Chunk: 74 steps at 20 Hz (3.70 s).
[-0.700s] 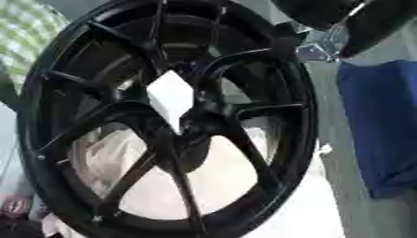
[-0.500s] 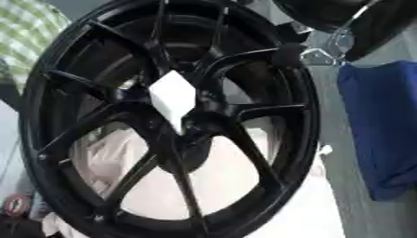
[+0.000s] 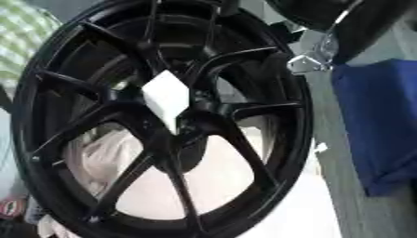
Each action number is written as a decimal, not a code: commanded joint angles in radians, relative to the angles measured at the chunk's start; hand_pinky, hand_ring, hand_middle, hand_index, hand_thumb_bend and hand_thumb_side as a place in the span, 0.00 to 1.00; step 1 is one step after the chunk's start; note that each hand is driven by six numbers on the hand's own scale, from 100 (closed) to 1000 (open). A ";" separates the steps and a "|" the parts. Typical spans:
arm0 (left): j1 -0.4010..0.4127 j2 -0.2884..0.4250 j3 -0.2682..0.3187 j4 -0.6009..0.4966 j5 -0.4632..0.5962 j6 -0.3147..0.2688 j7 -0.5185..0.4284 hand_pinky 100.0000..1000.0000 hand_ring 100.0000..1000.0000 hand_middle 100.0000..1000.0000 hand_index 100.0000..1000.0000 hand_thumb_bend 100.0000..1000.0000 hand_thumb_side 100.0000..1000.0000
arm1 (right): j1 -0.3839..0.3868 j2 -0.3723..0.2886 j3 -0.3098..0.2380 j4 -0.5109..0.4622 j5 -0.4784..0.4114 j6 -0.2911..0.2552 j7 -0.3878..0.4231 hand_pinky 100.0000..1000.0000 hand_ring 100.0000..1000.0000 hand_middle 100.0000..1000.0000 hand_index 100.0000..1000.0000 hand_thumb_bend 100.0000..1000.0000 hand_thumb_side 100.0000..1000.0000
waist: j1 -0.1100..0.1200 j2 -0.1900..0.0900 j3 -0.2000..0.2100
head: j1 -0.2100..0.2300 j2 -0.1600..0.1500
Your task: Pull the pin out of the wheel hub.
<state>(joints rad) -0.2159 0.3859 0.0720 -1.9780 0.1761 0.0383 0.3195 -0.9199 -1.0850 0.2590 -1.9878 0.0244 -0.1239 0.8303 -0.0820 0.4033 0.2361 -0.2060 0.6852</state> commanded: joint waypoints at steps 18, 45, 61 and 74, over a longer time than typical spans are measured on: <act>0.005 0.025 0.013 -0.017 0.009 0.000 -0.001 0.66 0.72 0.56 0.65 0.25 0.71 | -0.294 0.201 0.263 0.077 0.039 0.064 0.077 0.87 0.89 0.75 0.83 0.32 0.18 | 0.002 -0.047 0.009 | -0.029 0.027; -0.005 0.015 0.008 -0.014 0.012 0.002 -0.008 0.67 0.72 0.56 0.65 0.25 0.71 | -0.321 0.294 0.371 0.276 0.085 -0.031 0.077 0.88 0.90 0.76 0.86 0.35 0.14 | -0.005 -0.031 0.035 | -0.008 0.032; -0.002 0.013 0.008 -0.011 0.011 0.004 -0.014 0.67 0.72 0.56 0.65 0.25 0.71 | -0.304 0.271 0.298 0.246 0.021 0.004 0.077 0.88 0.91 0.75 0.87 0.32 0.18 | -0.003 -0.027 0.031 | -0.011 0.037; 0.002 0.012 0.008 -0.009 0.010 0.004 -0.016 0.67 0.72 0.56 0.65 0.25 0.71 | -0.277 0.222 0.241 0.144 -0.023 0.103 0.077 0.87 0.90 0.74 0.85 0.34 0.25 | -0.003 -0.036 0.025 | -0.013 0.039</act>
<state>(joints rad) -0.2113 0.3852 0.0719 -1.9765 0.1873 0.0445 0.3082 -1.1845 -0.8317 0.5122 -1.8243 -0.0009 -0.0258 0.9079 -0.0920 0.3948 0.2603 -0.2172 0.7202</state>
